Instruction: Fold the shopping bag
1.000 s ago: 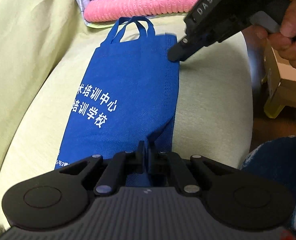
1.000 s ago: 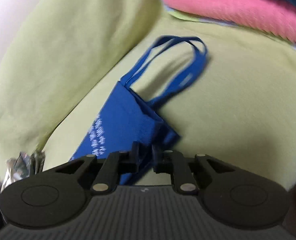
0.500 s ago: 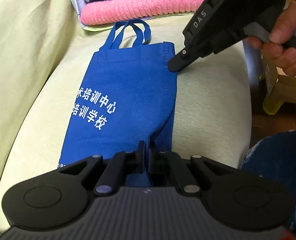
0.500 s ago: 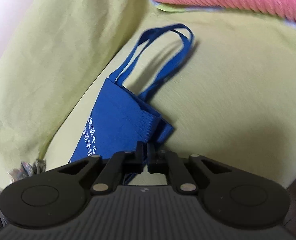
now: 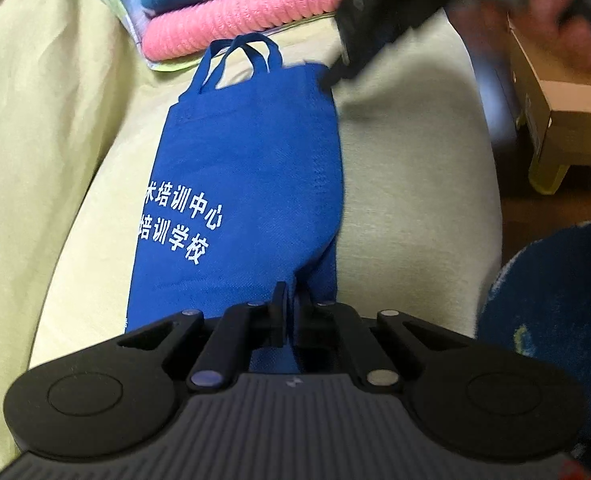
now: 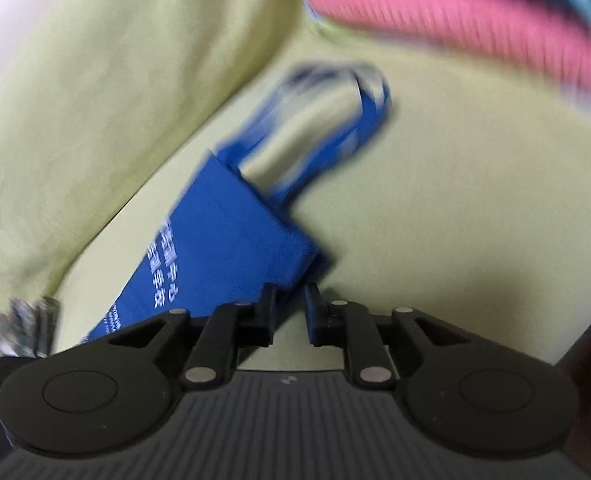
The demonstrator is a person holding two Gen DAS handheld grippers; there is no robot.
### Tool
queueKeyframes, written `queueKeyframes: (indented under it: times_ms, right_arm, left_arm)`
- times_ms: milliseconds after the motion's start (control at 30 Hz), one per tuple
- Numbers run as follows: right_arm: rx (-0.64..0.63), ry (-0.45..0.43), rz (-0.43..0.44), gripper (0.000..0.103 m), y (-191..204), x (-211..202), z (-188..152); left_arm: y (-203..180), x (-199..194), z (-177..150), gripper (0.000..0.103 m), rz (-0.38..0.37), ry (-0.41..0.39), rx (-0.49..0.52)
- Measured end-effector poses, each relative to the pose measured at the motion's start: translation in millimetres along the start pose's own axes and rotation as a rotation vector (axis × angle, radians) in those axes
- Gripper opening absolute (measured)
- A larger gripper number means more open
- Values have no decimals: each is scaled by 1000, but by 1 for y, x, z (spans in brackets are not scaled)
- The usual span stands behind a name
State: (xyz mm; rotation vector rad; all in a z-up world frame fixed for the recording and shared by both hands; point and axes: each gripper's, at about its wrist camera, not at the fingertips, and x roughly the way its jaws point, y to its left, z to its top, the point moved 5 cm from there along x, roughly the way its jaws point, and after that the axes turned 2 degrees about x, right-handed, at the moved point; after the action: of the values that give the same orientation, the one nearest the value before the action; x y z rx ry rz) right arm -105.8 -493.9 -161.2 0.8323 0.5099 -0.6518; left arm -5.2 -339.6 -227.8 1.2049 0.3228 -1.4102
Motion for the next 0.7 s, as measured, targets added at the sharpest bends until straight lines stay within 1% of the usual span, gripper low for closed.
queueKeyframes:
  times_ms: [33, 67, 100, 133, 167, 233, 267, 300, 367, 400, 433, 500, 567, 667, 700]
  right_arm:
    - [-61, -57, -21, 15, 7, -12, 5]
    - [-113, -114, -12, 15, 16, -23, 11]
    - [-154, -139, 29, 15, 26, -30, 14]
    - [-188, -131, 76, 15, 34, -29, 15]
    - [-222, -106, 99, 14, 40, -22, 12]
    - [-302, -38, 93, 12, 46, 4, 0]
    - [-326, -5, 59, 11, 43, 19, -8]
    - [-328, 20, 31, 11, 38, 31, -15]
    - [-299, 16, 24, 4, 26, 44, -26]
    - [-293, 4, 26, 2, 24, 44, -27]
    - [-286, 6, 30, 2, 23, 44, -27]
    - [-289, 20, 37, 2, 23, 44, -25]
    - [-297, 31, 46, 2, 23, 45, -23]
    - [-282, 25, 52, 2, 22, 49, -23]
    - [-283, 20, 52, 1, 22, 50, -24]
  left_arm:
    - [0, 0, 0, 0, -1, 0, -4]
    - [1, 0, 0, 0, -4, -1, -12]
    - [2, 0, 0, 0, -7, -1, -19]
    - [2, 0, 0, 0, -8, -1, -23]
    - [2, 0, 0, 0, -5, -1, -24]
    - [-1, -1, 0, 0, 8, -5, -21]
    - [-2, -1, 0, 0, 17, -8, -21]
    - [-3, -2, -1, 0, 28, -12, -24]
    - [-5, -12, -1, 1, 56, -21, -37]
    - [-7, -18, -1, 6, 70, -25, -46]
    - [-8, -27, -1, 9, 80, -34, -55]
    - [-11, -53, 5, 11, 77, -85, -80]
    - [-7, -71, 12, 12, 47, -140, -141]
    - [10, -69, 20, 10, 33, -158, -274]
    - [16, -64, 20, 7, 23, -152, -323]
